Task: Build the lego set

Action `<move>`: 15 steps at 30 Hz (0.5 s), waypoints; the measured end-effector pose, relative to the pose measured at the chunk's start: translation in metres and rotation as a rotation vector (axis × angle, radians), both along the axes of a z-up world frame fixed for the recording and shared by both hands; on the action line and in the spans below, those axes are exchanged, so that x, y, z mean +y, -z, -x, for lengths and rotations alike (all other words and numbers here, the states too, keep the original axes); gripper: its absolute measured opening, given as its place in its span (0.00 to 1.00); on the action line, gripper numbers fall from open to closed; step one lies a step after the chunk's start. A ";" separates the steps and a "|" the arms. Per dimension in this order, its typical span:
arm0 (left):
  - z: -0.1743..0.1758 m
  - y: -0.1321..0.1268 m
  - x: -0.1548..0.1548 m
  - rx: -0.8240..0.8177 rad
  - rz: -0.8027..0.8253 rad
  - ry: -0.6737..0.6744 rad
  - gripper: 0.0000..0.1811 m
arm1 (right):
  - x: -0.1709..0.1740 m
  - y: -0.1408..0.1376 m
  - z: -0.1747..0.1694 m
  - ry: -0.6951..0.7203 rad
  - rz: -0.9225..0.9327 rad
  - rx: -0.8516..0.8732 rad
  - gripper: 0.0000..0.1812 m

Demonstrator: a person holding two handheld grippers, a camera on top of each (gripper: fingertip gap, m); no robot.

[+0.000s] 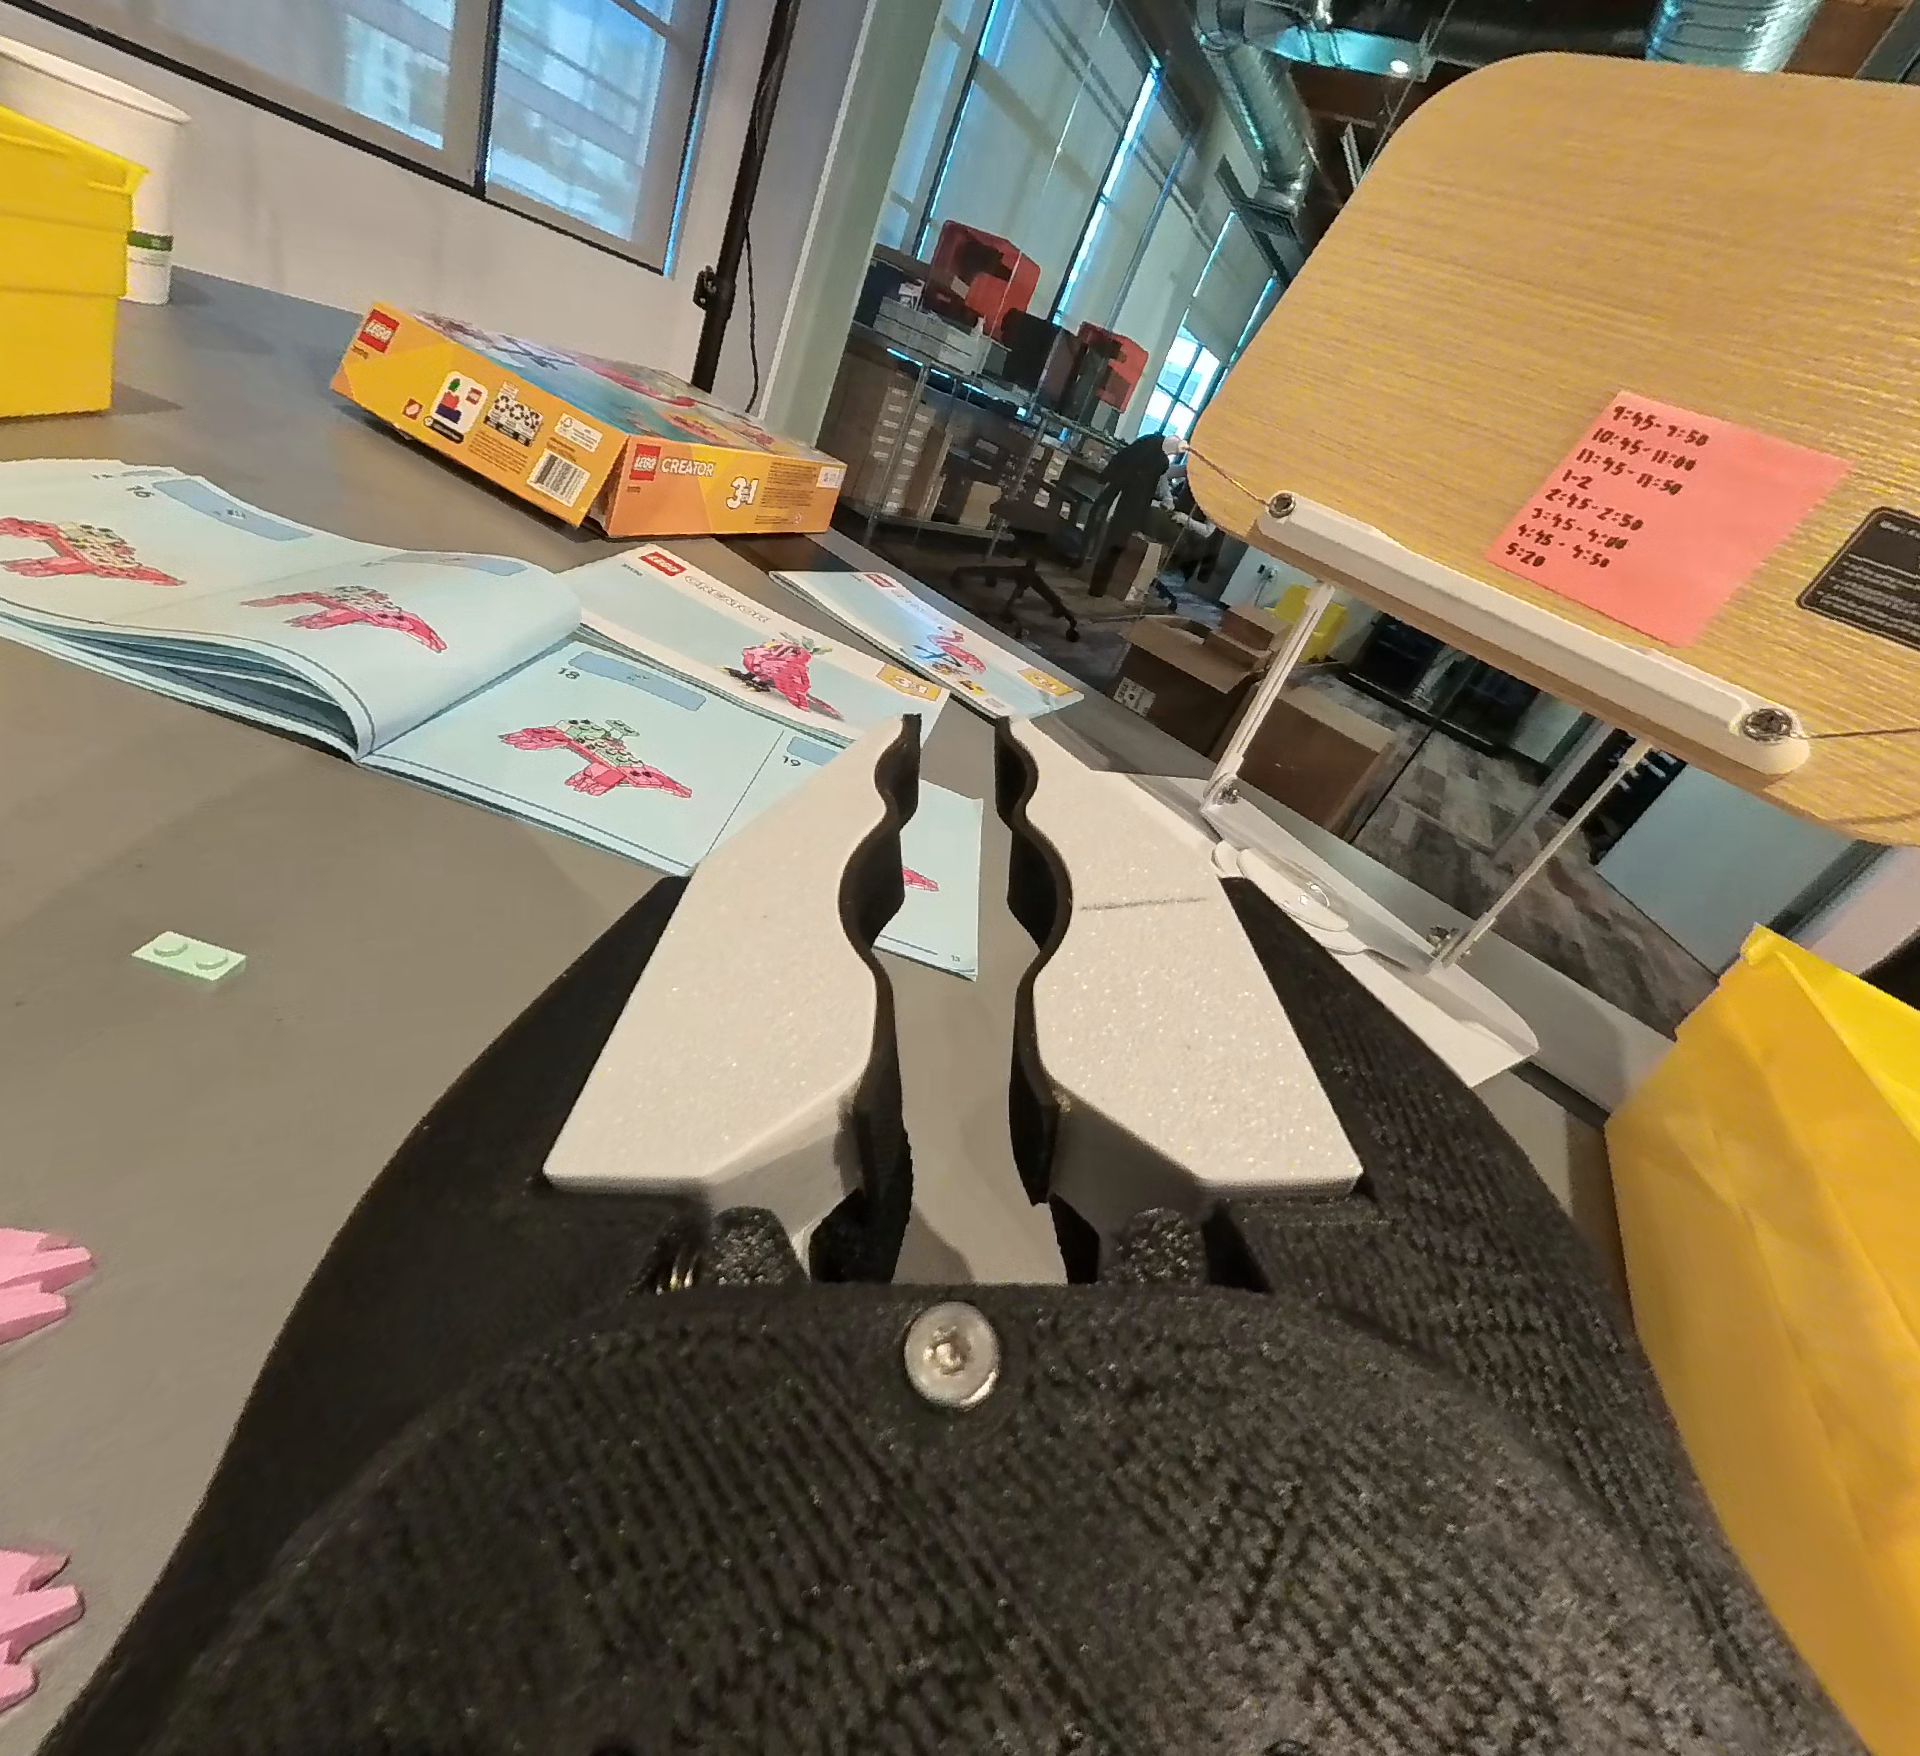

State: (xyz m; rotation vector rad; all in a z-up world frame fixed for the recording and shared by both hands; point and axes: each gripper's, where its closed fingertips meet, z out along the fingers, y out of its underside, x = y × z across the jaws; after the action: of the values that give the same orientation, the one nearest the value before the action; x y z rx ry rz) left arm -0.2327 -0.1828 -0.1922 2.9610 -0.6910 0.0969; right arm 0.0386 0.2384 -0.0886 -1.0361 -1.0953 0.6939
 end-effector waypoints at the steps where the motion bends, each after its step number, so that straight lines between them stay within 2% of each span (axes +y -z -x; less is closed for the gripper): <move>1: 0.000 0.000 0.000 0.002 0.000 0.001 0.14 | 0.000 0.000 0.000 0.000 0.001 0.001 0.07; 9: -0.003 0.000 0.001 0.004 -0.035 0.031 0.11 | 0.000 0.000 -0.001 -0.002 0.007 0.005 0.07; 15: 0.000 0.001 0.002 0.111 -0.071 0.102 0.09 | 0.000 0.000 0.000 -0.005 0.009 0.005 0.07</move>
State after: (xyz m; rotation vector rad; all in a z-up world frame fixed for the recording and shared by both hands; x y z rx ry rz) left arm -0.2326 -0.1805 -0.1934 2.9628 -0.8456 -0.1012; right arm 0.0390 0.2382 -0.0883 -1.0389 -1.0915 0.7057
